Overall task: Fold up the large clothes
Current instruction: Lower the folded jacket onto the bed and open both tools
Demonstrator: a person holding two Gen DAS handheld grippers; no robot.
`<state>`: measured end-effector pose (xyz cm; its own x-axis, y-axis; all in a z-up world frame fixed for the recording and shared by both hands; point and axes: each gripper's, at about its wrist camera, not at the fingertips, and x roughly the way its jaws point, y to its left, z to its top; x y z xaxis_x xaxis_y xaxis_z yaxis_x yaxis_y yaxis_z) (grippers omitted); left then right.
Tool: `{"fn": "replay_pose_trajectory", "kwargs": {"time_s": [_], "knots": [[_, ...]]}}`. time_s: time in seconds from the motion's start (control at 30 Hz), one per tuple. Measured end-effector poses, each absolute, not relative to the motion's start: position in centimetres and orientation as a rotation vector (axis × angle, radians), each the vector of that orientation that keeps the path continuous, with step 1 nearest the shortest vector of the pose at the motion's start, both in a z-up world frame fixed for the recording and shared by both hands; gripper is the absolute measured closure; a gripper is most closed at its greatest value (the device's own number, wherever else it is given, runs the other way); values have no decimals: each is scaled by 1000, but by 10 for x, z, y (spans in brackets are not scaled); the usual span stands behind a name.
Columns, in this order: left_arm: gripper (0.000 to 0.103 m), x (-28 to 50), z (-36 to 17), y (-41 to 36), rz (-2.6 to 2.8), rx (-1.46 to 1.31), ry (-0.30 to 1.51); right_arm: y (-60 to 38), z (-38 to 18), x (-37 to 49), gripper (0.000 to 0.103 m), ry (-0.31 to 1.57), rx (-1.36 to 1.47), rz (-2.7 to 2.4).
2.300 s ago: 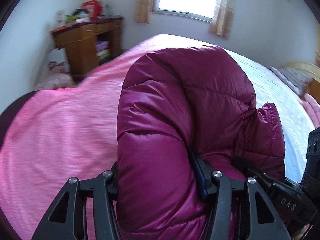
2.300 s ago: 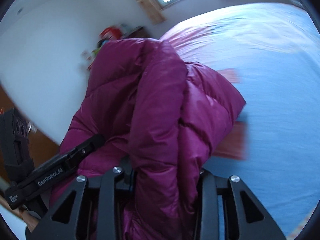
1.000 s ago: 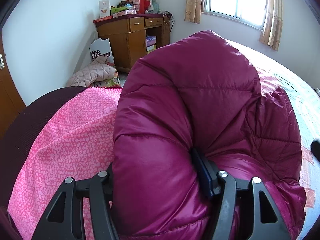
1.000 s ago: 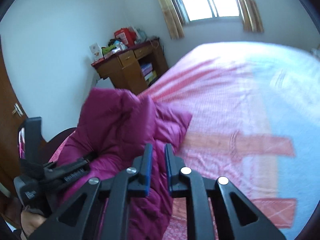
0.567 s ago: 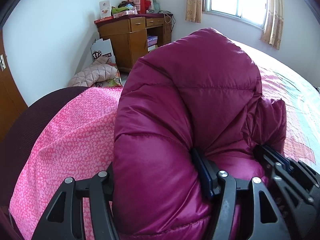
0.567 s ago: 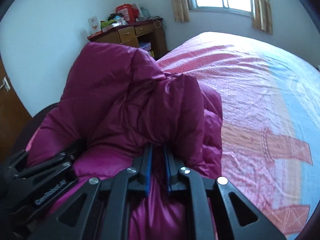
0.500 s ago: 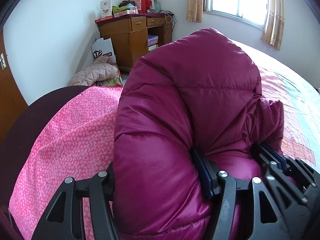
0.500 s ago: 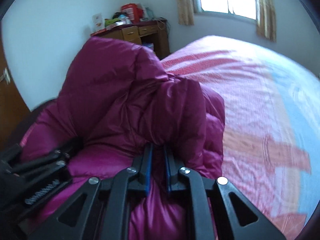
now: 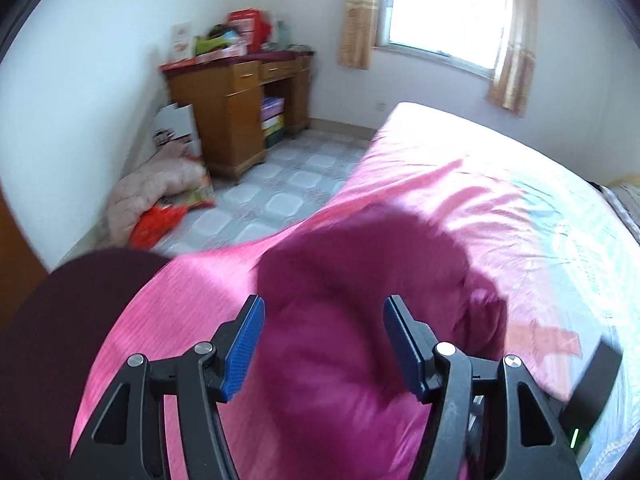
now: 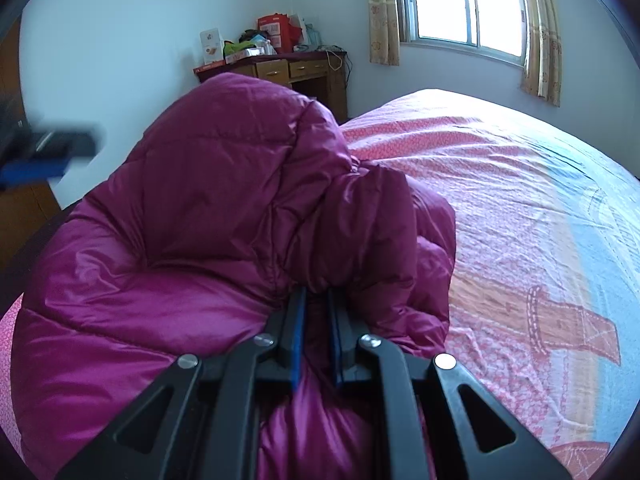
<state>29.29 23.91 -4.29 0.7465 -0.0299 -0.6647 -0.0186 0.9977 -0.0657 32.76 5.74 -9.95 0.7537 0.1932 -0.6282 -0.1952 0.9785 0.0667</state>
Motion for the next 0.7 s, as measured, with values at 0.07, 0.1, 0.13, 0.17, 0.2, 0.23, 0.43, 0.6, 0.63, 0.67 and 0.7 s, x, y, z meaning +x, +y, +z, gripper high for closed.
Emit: {"fn": "replay_pose_trajectory", "kwargs": {"time_s": [0.07, 0.1, 0.13, 0.17, 0.2, 0.23, 0.43, 0.6, 0.63, 0.67, 0.7], "knots": [[40, 322, -51, 229, -3, -58, 746, 54, -101, 327, 88, 681, 10, 221], [40, 332, -58, 229, 14, -44, 765, 52, -101, 326, 88, 680, 18, 226], [40, 342, -66, 227, 31, -25, 787, 48, -103, 324, 88, 679, 23, 231], [40, 351, -76, 224, 49, 5, 809, 47, -104, 325, 88, 680, 27, 233], [40, 358, -86, 221, 67, 35, 829, 45, -104, 325, 88, 681, 31, 237], [39, 362, -94, 221, 76, 43, 840, 43, -104, 325, 88, 684, 39, 242], [24, 371, -116, 230, 102, 8, 859, 31, -105, 325, 88, 693, 89, 266], [20, 366, -112, 227, 145, 25, 869, 33, -102, 320, 88, 683, 50, 241], [20, 360, -108, 228, 148, 30, 876, 34, -101, 319, 88, 680, 39, 235], [20, 349, -102, 229, 152, 32, 874, 36, -101, 318, 88, 678, 30, 231], [20, 340, -98, 230, 155, 32, 863, 37, -101, 317, 88, 676, 22, 226]]}}
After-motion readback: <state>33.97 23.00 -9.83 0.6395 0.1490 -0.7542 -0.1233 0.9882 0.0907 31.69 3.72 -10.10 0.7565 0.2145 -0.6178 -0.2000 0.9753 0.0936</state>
